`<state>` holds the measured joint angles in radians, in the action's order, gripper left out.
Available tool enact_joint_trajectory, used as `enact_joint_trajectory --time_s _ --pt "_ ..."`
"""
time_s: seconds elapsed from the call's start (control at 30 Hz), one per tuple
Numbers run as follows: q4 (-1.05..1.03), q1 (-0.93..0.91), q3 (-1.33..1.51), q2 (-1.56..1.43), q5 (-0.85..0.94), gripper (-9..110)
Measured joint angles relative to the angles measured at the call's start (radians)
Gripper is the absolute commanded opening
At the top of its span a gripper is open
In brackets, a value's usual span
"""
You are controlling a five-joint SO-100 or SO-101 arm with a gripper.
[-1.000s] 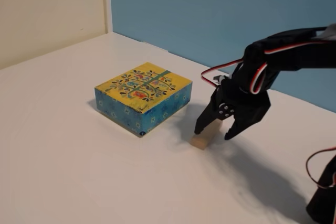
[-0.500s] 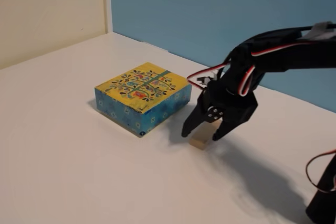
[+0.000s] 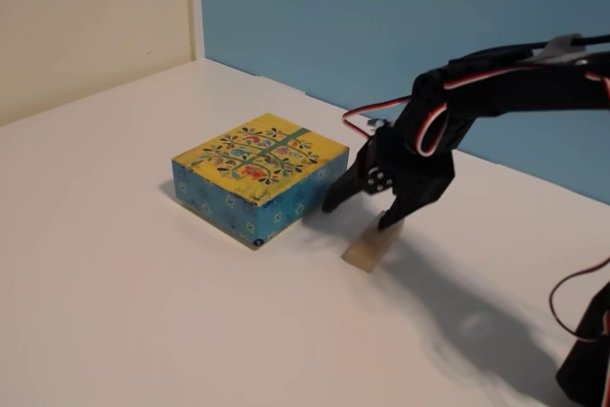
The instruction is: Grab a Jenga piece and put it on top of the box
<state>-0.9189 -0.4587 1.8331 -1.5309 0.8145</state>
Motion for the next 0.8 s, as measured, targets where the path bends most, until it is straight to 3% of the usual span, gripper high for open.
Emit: enact_joint_trajectory --time_s 0.8 --pt "0.018 -0.046 -0.037 0.032 0.0 28"
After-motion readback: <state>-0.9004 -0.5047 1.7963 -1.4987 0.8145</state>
